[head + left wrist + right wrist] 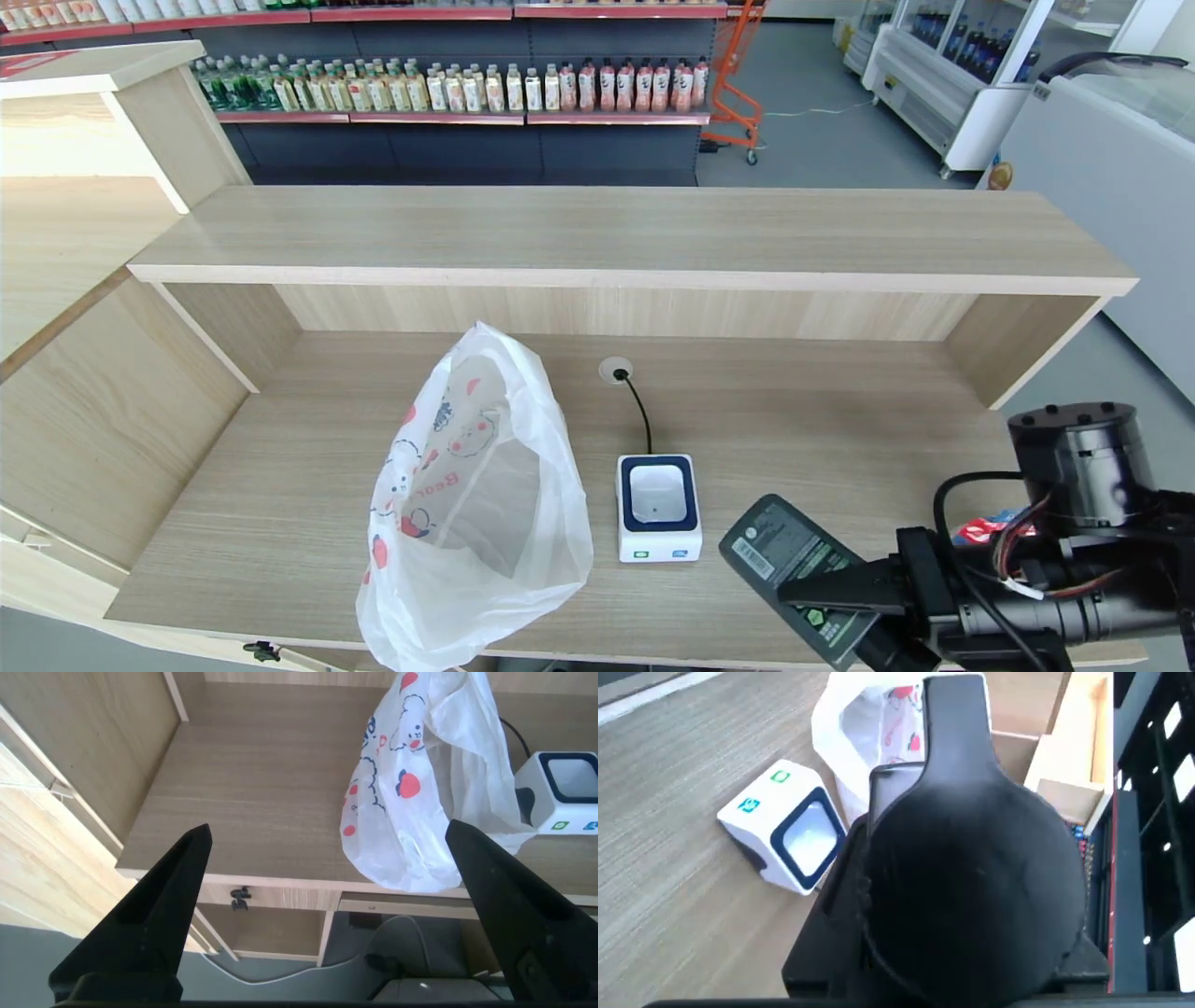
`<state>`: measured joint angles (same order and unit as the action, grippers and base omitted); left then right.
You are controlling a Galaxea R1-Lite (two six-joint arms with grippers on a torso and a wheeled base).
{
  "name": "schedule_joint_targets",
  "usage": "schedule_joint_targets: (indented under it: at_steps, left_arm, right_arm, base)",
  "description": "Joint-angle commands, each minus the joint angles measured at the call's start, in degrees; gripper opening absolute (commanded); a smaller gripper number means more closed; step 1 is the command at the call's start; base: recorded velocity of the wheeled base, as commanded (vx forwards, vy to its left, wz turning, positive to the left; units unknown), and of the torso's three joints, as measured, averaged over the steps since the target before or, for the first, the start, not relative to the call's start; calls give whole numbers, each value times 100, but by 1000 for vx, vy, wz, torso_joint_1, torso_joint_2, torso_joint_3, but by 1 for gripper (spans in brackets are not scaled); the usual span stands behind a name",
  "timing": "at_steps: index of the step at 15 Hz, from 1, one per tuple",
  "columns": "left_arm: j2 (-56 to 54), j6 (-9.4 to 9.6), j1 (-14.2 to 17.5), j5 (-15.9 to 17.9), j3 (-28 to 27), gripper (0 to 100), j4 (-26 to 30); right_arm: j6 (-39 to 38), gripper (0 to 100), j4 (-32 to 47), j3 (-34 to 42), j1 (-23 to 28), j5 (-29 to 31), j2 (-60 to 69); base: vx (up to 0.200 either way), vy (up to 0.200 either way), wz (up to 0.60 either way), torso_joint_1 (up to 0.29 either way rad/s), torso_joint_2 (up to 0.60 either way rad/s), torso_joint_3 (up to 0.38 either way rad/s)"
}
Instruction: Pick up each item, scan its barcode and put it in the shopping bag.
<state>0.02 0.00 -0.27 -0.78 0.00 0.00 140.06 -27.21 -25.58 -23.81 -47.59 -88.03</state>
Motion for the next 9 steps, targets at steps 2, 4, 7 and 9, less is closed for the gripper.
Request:
schedule_joint_targets:
  at_steps: [2, 4, 7, 9]
  left_arm:
    - [-2, 0, 0, -1, 0, 100, 0]
    - [-2, -9, 0, -1, 0, 100, 0]
    - [-2, 0, 0, -1, 0, 100, 0]
    - [-2, 0, 0, -1, 0, 100, 0]
  right_arm:
    - [285, 0, -469, -185, -950, -593, -848]
    - [285, 0, -988, -554, -1319, -734, -1252]
    - [285, 0, -1313, -668, -1328, -752, -1428]
    - [285, 0, -1410, -659, -1328, -752, -1428]
  base:
    - [0, 0, 0, 0, 0, 0]
    - [0, 0, 0, 0, 0, 0]
    - [0, 0, 0, 0, 0, 0]
    - [0, 0, 0, 0, 0, 0]
